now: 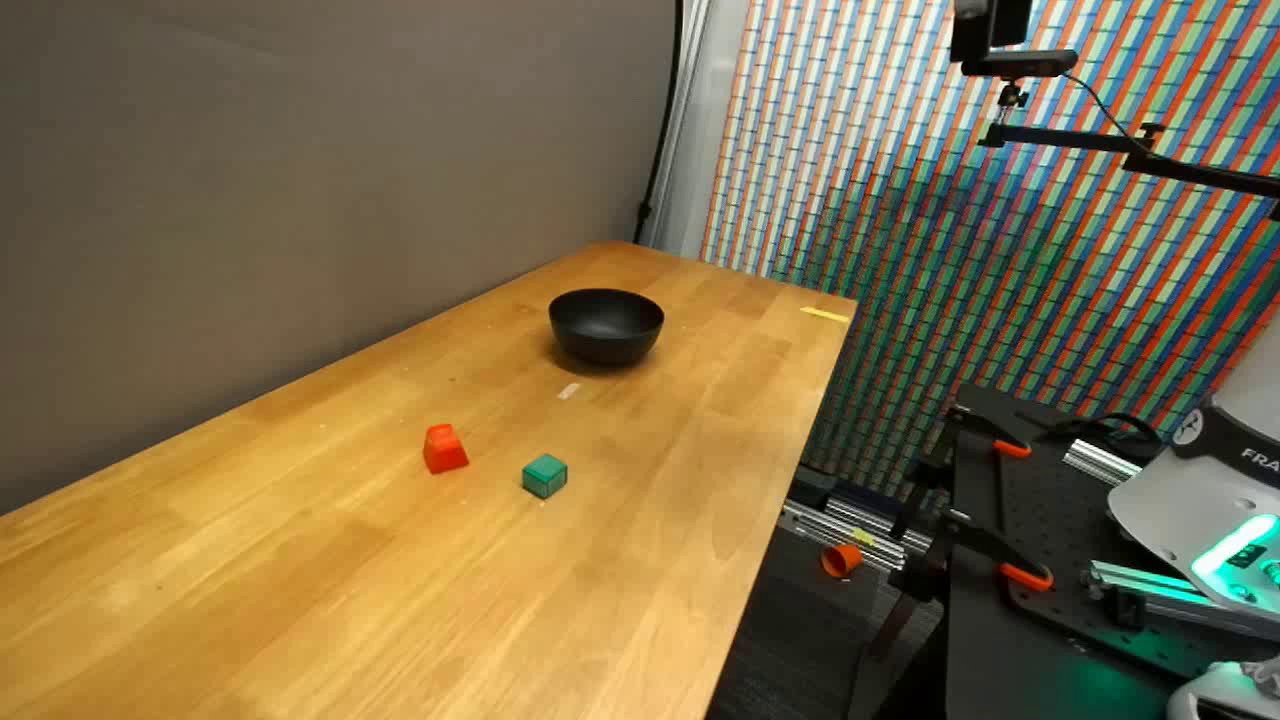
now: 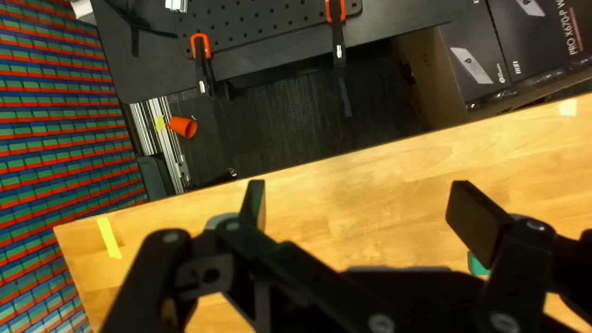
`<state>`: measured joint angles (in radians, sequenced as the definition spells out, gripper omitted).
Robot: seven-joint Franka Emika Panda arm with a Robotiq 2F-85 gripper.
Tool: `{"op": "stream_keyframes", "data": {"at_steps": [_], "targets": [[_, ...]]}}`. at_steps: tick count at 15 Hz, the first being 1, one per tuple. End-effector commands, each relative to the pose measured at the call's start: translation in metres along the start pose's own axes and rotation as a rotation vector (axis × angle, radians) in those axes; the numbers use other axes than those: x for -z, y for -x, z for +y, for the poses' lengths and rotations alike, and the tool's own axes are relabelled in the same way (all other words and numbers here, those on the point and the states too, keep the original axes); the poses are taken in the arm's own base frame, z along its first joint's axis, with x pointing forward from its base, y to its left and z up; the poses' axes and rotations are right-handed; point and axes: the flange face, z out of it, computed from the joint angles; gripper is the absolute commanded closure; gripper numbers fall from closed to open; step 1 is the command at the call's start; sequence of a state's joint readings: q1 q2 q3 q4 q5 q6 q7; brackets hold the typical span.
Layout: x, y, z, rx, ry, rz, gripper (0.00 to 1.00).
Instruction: Put the blocks in the bowl
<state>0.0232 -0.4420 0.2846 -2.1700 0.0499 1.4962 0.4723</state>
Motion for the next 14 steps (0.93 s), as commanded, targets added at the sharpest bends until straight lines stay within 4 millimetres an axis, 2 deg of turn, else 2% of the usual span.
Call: {"op": "stream_keyframes", "data": {"at_steps": [1, 5, 6, 9, 14], "targets": [[0.002, 0.000, 0.000, 0.000, -0.001, 0.002, 0.00], [0.005, 0.001, 0.000, 0.000, -0.003, 0.008, 0.00], [-0.002, -0.008, -0.003, -0.013, -0.006, 0.017, 0.00], [-0.037, -0.042, -0.030, 0.023, -0.031, 0.069, 0.00], [-0.121, -0.106, -0.097, 0.127, -0.105, 0.130, 0.00]]}}
